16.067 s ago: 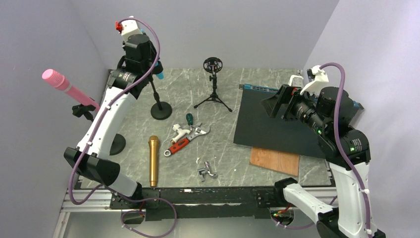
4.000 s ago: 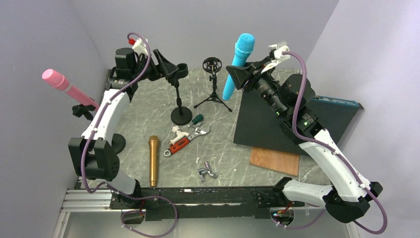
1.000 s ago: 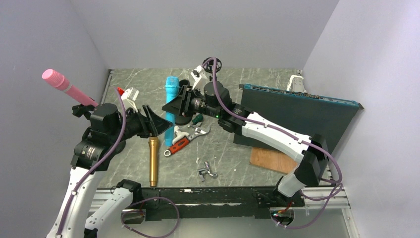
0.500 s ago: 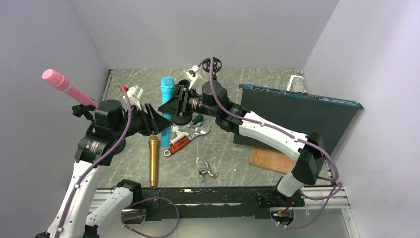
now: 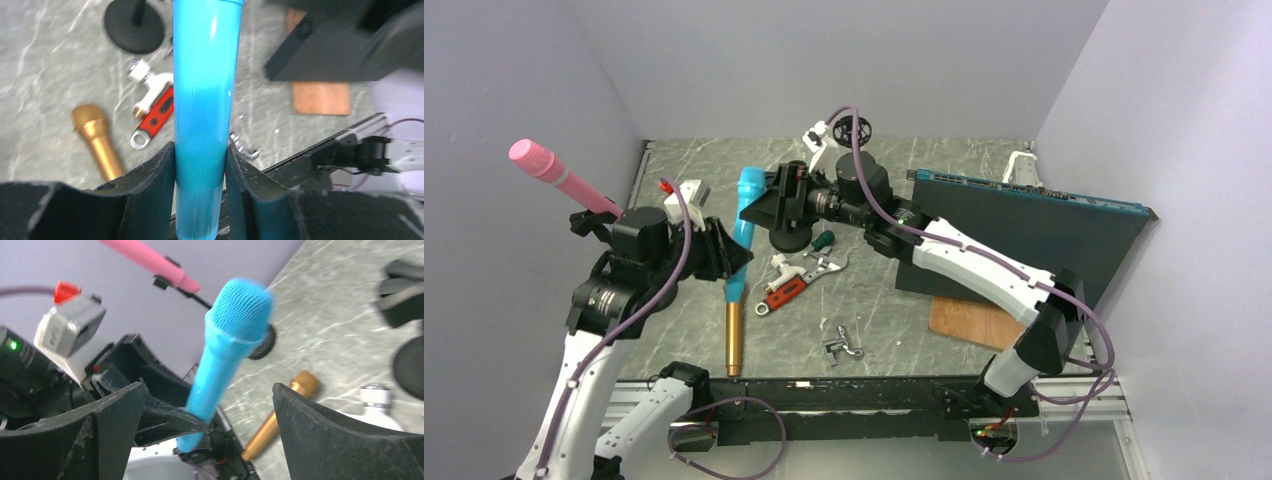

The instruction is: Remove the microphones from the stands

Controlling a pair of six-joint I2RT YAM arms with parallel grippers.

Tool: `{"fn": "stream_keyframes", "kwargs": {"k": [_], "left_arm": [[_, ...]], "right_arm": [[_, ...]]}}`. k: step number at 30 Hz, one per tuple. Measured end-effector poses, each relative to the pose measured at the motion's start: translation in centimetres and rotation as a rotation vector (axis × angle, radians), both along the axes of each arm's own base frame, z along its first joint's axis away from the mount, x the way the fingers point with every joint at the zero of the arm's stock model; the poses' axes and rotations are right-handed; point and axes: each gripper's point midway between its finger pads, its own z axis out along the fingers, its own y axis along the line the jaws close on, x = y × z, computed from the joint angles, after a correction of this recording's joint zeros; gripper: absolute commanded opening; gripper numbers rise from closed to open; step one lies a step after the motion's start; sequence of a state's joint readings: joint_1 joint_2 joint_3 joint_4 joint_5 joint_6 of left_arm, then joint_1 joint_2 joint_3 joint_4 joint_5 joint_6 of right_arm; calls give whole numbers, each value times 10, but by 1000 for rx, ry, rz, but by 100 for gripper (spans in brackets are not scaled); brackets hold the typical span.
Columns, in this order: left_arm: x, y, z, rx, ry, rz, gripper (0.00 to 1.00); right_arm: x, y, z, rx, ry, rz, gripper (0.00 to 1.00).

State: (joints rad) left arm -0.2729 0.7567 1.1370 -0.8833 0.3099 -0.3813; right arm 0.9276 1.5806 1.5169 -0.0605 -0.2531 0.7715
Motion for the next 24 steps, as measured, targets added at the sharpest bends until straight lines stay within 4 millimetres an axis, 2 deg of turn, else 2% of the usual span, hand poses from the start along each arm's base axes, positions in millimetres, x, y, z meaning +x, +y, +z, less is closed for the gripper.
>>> {"fn": "stream_keyframes", "kwargs": {"k": [4,6,9,11,13,16,20,24], "left_arm": [[-23,26,-34,92,55,83,0],[-36,39,-55,130,99,130,0],[-47,56,-98,194,214,213,0],[-52,67,-124,246,320,262,0],[-51,79,-143,294,446,330,0],[-40,90,-160,336,567,401,0],[-25,93,-180,344,664,423,0],[-15,92,-191,327,705,425,0]], "right_arm": [[25,-38,9,-44,-59,-98,100],[40,-64,18,-44,-94,-166,100],[56,-105,31,-44,-123,-267,100],[57,-118,38,-37,-139,-297,100],[52,-124,40,-30,-147,-299,100],[46,-127,33,-41,-136,-295,100],[44,-128,22,-63,-119,-294,100],[38,-137,16,-77,-108,-301,100]]}}
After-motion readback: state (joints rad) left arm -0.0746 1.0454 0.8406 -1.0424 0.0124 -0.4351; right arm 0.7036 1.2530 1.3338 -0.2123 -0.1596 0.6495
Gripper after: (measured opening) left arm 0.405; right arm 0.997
